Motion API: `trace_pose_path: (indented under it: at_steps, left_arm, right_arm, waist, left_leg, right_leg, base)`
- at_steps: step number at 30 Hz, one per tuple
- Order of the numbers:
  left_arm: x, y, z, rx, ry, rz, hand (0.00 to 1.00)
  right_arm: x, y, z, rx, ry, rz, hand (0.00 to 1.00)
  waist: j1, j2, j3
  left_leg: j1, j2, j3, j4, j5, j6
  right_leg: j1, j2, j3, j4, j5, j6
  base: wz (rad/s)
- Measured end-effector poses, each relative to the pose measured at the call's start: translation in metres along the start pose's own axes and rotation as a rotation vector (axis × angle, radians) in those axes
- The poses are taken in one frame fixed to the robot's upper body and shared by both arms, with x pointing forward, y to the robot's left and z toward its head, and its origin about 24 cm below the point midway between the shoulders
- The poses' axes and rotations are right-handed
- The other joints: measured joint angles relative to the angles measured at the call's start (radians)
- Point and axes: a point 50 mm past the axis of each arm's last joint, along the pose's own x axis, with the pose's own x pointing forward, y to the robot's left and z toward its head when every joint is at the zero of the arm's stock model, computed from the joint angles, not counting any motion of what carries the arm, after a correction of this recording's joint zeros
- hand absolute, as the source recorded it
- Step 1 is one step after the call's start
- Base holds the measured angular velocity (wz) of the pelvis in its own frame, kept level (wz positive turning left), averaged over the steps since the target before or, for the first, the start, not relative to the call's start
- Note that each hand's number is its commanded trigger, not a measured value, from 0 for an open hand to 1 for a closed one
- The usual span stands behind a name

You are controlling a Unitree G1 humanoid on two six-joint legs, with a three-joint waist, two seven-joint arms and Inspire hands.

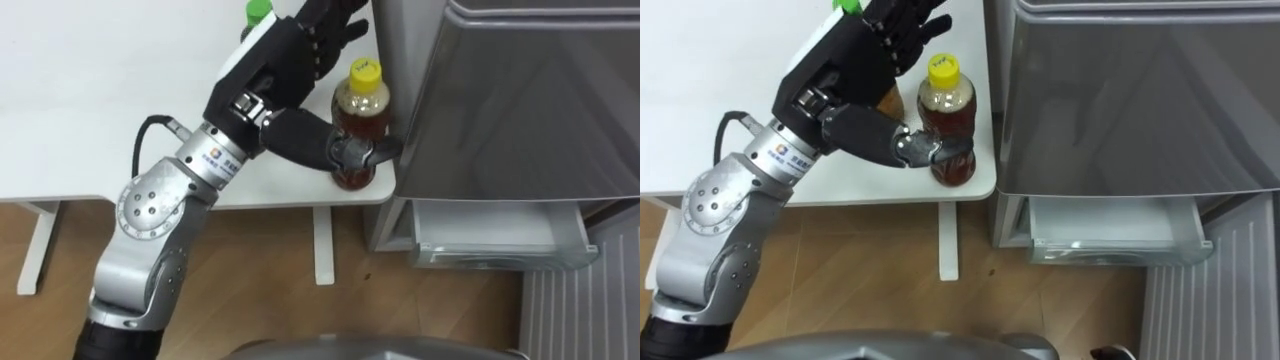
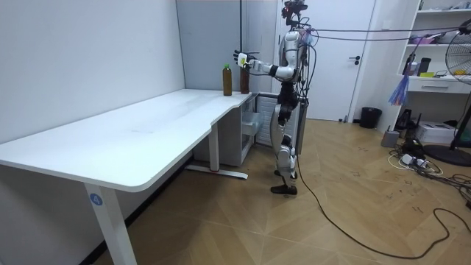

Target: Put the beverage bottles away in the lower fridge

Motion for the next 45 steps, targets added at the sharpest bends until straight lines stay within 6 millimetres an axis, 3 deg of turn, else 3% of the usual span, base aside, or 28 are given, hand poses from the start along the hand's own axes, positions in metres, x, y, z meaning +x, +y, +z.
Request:
trace_pose_path:
  at_steps: [24,45]
  left_arm:
    - [-0.01,0.012,-0.034,-0.068,0.147,0.106,0.0]
    - [-0.01,0.01,-0.037,-0.079,0.167,0.099,0.0]
  right_arm:
    - [0.0,0.0,-0.002,0.002,0.02,-0.002,0.0]
    - [0.0,-0.006,0.01,-0.026,-0.007,0.01,0.0]
  waist:
    - [-0.003,0.02,0.0008]
    - [-0.006,0.029,0.0007]
  left_leg:
    - [-0.005,0.0,0.001,0.0,0.0,0.0]
    - [-0.01,-0.001,0.001,0.0,0.0,0.0]
  right_leg:
    - [-0.003,0.0,-0.004,0.001,0.0,0.0]
    - [-0.016,-0.001,-0.007,0.002,0.0,0.0]
  base:
    - [0.0]
    - [0.0]
